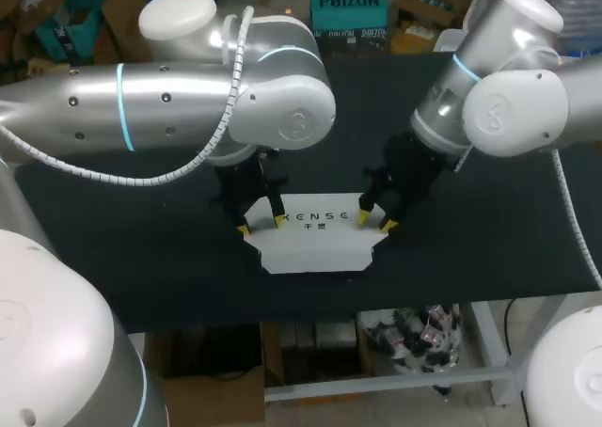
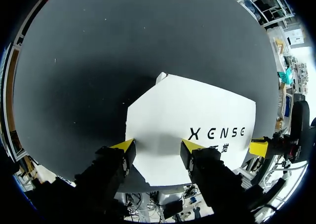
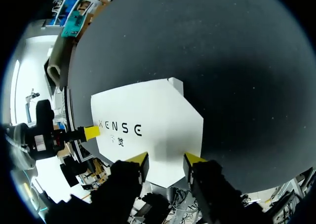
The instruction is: Assemble the packaging by folding the flat box into shape, placing the metal phone stand inside, and closing the box properly
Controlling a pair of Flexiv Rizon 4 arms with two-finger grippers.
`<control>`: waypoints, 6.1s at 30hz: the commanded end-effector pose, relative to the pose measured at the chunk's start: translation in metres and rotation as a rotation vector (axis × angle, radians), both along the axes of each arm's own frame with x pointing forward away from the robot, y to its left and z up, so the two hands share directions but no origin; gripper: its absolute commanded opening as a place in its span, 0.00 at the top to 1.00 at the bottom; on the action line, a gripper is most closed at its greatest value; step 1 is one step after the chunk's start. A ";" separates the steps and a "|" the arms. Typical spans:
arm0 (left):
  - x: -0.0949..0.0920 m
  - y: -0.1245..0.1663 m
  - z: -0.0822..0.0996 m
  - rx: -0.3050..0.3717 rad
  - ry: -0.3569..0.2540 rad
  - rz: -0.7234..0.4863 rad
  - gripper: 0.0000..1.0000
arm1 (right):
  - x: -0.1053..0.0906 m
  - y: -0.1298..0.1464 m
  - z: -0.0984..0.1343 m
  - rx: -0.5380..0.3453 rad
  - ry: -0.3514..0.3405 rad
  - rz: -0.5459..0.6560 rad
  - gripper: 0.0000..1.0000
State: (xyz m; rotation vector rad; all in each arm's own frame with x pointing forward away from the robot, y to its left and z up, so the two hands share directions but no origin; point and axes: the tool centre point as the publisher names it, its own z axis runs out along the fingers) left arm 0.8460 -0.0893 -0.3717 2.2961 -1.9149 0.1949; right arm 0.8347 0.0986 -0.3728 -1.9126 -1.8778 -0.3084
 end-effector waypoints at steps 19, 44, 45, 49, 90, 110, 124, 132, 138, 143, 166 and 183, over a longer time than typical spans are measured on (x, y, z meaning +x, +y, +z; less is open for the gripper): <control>-0.013 -0.005 -0.007 -0.021 -0.049 -0.018 0.39 | -0.005 0.004 -0.009 0.053 -0.069 -0.066 0.54; -0.026 -0.019 -0.005 -0.036 -0.082 -0.037 0.41 | 0.006 0.006 -0.017 0.104 -0.071 -0.073 0.54; -0.027 -0.019 -0.005 -0.035 -0.083 -0.038 0.41 | 0.007 0.006 -0.017 0.105 -0.073 -0.070 0.54; -0.028 -0.022 -0.004 -0.032 -0.087 -0.039 0.39 | 0.010 0.009 -0.013 0.105 -0.080 -0.056 0.54; -0.018 -0.014 -0.012 -0.139 -0.083 0.008 0.44 | 0.007 0.002 -0.012 0.141 -0.069 -0.034 0.54; -0.018 -0.014 -0.011 -0.137 -0.083 0.011 0.50 | 0.006 0.000 -0.009 0.158 -0.070 -0.028 0.56; -0.018 -0.014 -0.011 -0.137 -0.083 0.011 0.53 | 0.006 0.000 -0.009 0.158 -0.070 -0.028 0.56; -0.018 -0.014 -0.011 -0.137 -0.083 0.011 0.50 | 0.006 0.000 -0.009 0.158 -0.070 -0.028 0.55; -0.018 -0.014 -0.011 -0.137 -0.083 0.011 0.49 | 0.006 0.000 -0.009 0.158 -0.070 -0.028 0.52; -0.018 -0.014 -0.011 -0.137 -0.083 0.011 0.51 | 0.006 0.000 -0.009 0.158 -0.070 -0.028 0.54; -0.023 -0.010 -0.010 -0.165 -0.127 0.003 0.42 | 0.000 -0.001 -0.011 0.175 -0.101 -0.032 0.55; -0.023 -0.011 -0.009 -0.182 -0.182 -0.040 0.42 | 0.004 -0.001 -0.018 0.233 -0.129 -0.011 0.54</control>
